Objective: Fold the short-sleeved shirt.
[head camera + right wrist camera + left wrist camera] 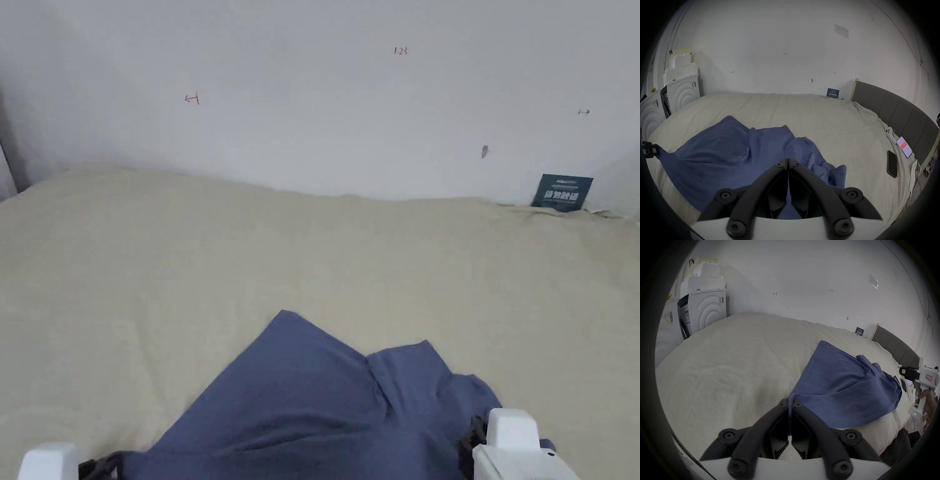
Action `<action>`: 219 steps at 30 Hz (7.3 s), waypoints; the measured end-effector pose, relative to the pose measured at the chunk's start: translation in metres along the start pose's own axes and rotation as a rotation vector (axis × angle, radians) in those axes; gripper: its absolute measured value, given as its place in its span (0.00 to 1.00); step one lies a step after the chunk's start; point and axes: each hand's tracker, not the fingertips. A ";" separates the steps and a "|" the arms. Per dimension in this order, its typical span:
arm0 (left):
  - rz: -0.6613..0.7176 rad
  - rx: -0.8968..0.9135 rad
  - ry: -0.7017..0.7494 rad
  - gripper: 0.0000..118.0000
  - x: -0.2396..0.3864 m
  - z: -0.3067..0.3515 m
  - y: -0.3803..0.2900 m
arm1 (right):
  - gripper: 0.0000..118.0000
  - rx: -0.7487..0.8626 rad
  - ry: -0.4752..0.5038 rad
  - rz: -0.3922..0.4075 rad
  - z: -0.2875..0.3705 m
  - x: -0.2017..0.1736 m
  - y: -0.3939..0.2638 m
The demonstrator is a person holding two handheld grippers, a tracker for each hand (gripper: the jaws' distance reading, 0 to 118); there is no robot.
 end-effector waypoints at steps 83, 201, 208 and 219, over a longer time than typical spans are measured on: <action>-0.167 0.430 0.148 0.00 0.008 0.040 0.403 | 0.04 0.420 -0.066 0.033 0.028 0.050 0.382; -0.020 0.162 -0.001 0.00 0.026 -0.037 0.047 | 0.01 0.146 -0.027 -0.070 0.057 -0.022 -0.018; 0.030 0.102 -0.003 0.00 0.012 -0.047 0.053 | 0.01 0.131 -0.026 -0.067 0.055 -0.022 -0.020; 0.026 0.006 0.009 0.00 0.007 -0.048 0.043 | 0.01 0.110 -0.016 -0.062 0.051 -0.026 -0.027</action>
